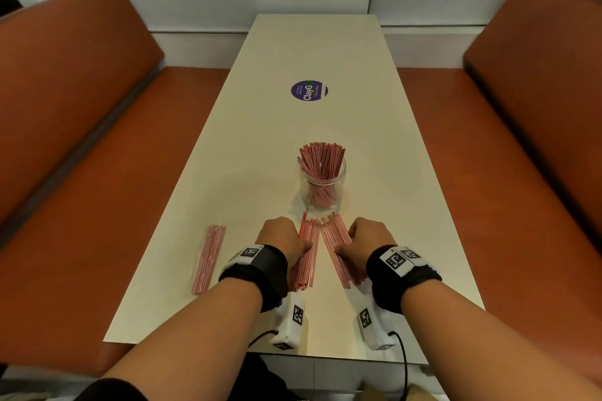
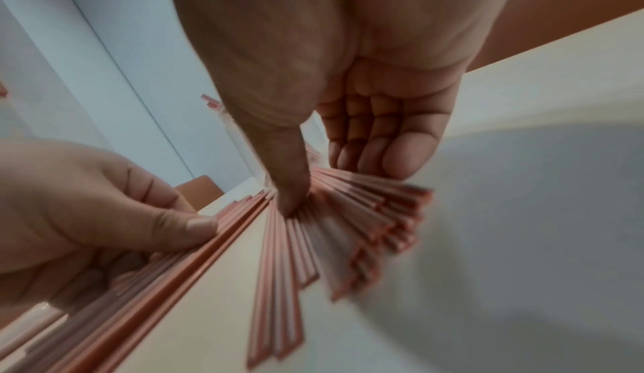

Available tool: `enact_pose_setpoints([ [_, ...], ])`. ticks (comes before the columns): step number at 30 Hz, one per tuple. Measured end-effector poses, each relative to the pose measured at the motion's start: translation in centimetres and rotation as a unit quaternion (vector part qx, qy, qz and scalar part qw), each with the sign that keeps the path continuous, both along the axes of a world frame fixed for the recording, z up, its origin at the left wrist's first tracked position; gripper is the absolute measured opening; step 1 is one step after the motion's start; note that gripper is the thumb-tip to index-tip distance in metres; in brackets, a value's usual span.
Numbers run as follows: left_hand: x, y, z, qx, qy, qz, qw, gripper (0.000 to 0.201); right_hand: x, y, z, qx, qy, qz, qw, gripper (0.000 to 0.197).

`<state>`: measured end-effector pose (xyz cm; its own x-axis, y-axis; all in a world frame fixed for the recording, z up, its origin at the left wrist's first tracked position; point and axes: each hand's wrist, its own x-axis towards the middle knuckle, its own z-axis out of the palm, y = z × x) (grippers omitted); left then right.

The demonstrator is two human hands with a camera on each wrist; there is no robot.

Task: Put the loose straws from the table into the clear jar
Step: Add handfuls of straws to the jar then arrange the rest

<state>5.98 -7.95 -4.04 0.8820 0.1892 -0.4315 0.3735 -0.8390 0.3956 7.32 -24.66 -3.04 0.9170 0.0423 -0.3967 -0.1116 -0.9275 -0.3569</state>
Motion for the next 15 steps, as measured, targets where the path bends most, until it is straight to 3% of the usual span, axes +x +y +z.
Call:
enact_pose_setpoints([
  [4, 0.0, 0.19, -0.15, -0.01, -0.009, 0.011, 1.0, 0.044, -0.07, -0.26, 0.17, 0.014, -0.001, -0.008, 1.0, 0.044],
  [8, 0.07, 0.44, -0.1, -0.02, -0.008, 0.018, 1.0, 0.034, 0.06, -0.26, 0.23, 0.013, -0.012, -0.005, 1.0, 0.026],
  [15, 0.09, 0.41, 0.22, -0.042, -0.006, 0.028, 0.999, 0.029, 0.23, -0.28, -0.1, 0.016, -0.01, -0.015, 1.0, 0.023],
])
